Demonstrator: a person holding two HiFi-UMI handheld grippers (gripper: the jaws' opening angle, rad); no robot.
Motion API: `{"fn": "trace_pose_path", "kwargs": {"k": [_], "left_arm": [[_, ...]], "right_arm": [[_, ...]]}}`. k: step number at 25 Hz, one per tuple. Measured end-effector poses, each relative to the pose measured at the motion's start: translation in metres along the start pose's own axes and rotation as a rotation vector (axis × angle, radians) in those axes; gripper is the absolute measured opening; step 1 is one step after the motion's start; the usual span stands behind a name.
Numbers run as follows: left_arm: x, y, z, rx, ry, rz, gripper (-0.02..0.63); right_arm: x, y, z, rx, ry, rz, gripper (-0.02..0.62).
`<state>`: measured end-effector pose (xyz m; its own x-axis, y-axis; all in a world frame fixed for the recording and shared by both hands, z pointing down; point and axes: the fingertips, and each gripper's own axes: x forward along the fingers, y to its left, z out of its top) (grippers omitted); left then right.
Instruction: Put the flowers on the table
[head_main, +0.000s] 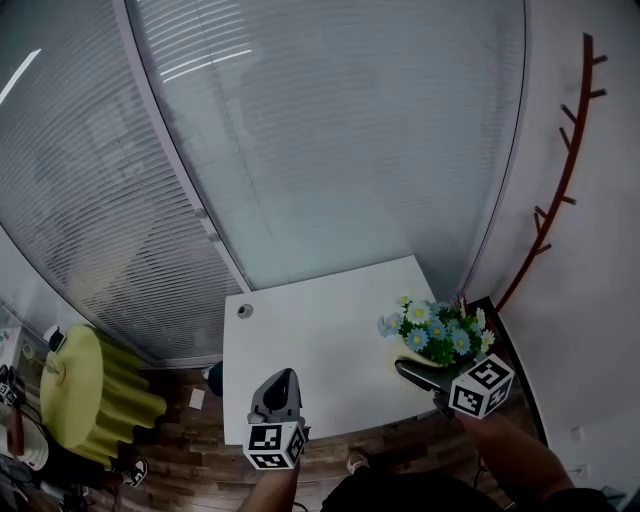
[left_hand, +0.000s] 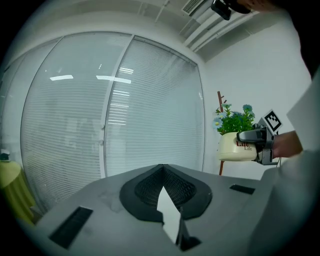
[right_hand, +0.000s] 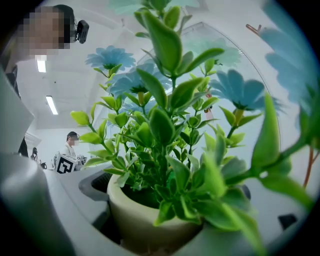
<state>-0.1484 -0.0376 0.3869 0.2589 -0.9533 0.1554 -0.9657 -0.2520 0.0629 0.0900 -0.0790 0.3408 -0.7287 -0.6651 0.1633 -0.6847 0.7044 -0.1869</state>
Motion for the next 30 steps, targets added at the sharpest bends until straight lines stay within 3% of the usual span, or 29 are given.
{"fn": "trace_pose_path", "kwargs": {"k": [9, 20, 25, 30], "left_arm": [[0.033, 0.063, 0.013, -0.039, -0.035, 0.013, 0.0], [0.071, 0.117, 0.017, 0.066, -0.016, 0.031, 0.0], [0.082, 0.12, 0.009, 0.009, -0.02, 0.043, 0.0], [0.096, 0.103, -0.002, 0.047, -0.005, 0.028, 0.0]], "right_arm": [[0.066, -0.003, -0.008, 0.011, -0.008, -0.013, 0.541], [0.125, -0.004, -0.003, -0.034, -0.008, -0.021, 0.541], [0.138, -0.011, -0.013, -0.068, 0.016, -0.025, 0.541], [0.146, -0.022, -0.024, -0.091, 0.027, 0.001, 0.541]]}}
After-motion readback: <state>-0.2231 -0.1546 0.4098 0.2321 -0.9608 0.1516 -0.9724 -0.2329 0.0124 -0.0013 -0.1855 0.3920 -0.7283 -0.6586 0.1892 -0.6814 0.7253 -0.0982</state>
